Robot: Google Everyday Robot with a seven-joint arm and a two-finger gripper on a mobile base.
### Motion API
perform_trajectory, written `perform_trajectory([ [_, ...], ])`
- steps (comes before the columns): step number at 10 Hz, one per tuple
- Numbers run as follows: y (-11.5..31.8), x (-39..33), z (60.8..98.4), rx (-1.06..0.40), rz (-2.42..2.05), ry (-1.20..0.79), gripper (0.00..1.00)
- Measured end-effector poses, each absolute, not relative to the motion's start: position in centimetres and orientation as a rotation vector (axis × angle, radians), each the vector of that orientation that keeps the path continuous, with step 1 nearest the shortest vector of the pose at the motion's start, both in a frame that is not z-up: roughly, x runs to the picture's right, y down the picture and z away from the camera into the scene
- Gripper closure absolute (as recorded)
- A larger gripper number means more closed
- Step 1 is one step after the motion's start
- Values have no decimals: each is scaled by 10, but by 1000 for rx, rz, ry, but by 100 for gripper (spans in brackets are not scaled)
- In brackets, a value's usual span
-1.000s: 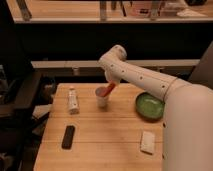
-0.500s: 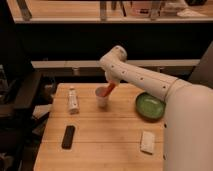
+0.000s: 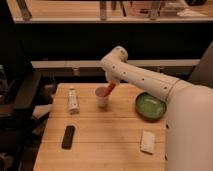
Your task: Place the pepper in the ceramic cup
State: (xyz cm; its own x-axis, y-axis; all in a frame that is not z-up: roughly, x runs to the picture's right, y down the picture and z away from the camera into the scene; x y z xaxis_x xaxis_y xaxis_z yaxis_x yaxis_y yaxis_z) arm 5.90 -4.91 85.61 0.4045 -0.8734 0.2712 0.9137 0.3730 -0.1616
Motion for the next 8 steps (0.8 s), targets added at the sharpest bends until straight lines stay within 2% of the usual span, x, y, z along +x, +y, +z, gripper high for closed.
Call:
perform_trajectory([
  [8, -49, 57, 857, -283, -1179, -147, 99],
])
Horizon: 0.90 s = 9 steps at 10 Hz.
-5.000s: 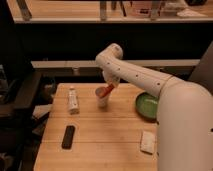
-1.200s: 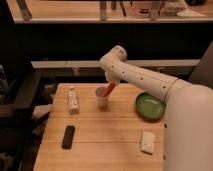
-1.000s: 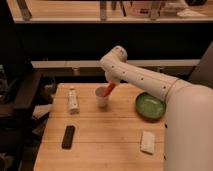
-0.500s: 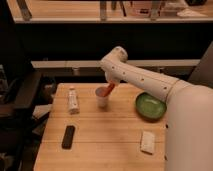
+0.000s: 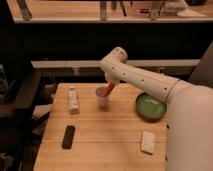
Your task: Place the pepper in the ceramic cup
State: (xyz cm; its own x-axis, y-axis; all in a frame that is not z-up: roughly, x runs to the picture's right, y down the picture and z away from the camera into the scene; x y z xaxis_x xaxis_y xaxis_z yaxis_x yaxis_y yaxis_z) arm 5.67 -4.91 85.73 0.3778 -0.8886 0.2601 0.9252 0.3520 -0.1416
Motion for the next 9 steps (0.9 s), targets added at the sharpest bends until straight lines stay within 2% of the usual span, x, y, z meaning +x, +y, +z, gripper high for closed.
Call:
perform_trajectory([
  [3, -50, 59, 857, -275, -1178, -142, 93],
  [4, -50, 59, 857, -271, -1177, -141, 94],
  [5, -50, 59, 857, -269, -1183, -144, 99],
  [9, -49, 50, 858, -259, -1211, -155, 100],
])
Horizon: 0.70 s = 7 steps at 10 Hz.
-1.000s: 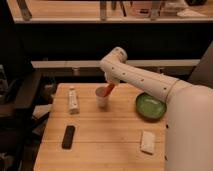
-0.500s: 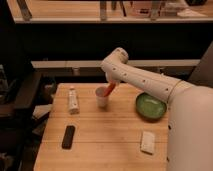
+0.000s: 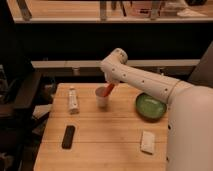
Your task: Place the pepper in the ceramic cup
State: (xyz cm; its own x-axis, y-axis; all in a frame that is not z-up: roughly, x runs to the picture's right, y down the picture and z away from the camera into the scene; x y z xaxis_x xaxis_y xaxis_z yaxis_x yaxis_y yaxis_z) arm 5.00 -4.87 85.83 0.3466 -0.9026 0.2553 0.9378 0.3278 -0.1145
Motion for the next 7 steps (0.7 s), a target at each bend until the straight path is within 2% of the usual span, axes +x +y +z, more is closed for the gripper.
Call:
perform_trajectory([
  [4, -48, 58, 859, -250, -1200, -146, 97],
  [7, -49, 59, 860, -246, -1202, -143, 70],
])
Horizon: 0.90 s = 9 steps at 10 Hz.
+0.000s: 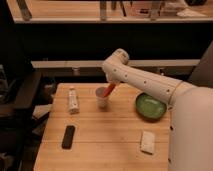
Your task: Place the pepper in the ceramic cup
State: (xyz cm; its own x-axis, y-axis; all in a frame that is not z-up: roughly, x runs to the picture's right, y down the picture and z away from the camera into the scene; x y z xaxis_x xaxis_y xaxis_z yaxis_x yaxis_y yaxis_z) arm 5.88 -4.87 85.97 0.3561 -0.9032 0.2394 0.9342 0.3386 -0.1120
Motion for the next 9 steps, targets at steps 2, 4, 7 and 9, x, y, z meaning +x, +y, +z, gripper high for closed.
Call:
perform_trajectory([
  [2, -48, 58, 860, -240, -1213, -144, 62],
  [4, -48, 55, 860, -235, -1222, -147, 76],
  [7, -49, 58, 861, -230, -1223, -144, 75],
  [9, -50, 60, 861, -227, -1224, -140, 55],
])
